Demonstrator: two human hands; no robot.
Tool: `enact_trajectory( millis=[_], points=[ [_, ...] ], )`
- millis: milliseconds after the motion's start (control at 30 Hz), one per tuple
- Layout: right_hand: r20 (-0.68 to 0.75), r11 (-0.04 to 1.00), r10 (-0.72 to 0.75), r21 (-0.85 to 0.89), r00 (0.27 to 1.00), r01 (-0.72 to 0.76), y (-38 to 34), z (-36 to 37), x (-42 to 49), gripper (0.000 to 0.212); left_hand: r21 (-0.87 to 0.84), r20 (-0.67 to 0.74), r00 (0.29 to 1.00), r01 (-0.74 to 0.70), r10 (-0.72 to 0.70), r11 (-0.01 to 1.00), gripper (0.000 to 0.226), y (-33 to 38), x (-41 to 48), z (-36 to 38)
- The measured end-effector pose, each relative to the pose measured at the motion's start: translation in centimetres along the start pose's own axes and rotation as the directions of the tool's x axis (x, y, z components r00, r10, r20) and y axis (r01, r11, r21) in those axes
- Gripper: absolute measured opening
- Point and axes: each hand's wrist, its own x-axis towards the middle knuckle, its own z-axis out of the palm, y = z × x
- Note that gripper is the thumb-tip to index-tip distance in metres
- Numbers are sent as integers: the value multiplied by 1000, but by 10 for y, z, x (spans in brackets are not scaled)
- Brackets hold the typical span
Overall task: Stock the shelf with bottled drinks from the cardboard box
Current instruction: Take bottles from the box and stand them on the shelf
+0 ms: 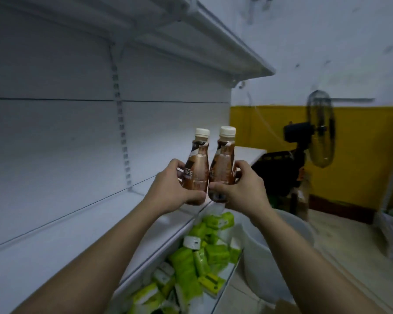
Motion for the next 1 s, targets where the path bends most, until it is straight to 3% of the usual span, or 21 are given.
enact_trajectory(
  millis=[233,500,767,900,1000],
  points=[
    [381,990,-88,133,920,40,-40,126,-28,52,70,-275,920,308,-279,949,72,-60,-79,-98],
    [729,977,-197,205,656,66,-135,262,-100,60,209,-550,735,580,-396,787,66,-117,-195,-217],
    [827,966,-258,205,499,158,-194,341,-153,67,447,-667,657,731,-352,515,65,-149,-252,-285],
    [816,959,-282,244,505,142,-205,368,-163,66,527,-724,606,794,-328,303,63,-152,-252,-298],
    [797,951,-304,286,522,118,-210,383,-173,62,519,-739,581,814,-341,261,58,-156,-254,-307]
  ],
)
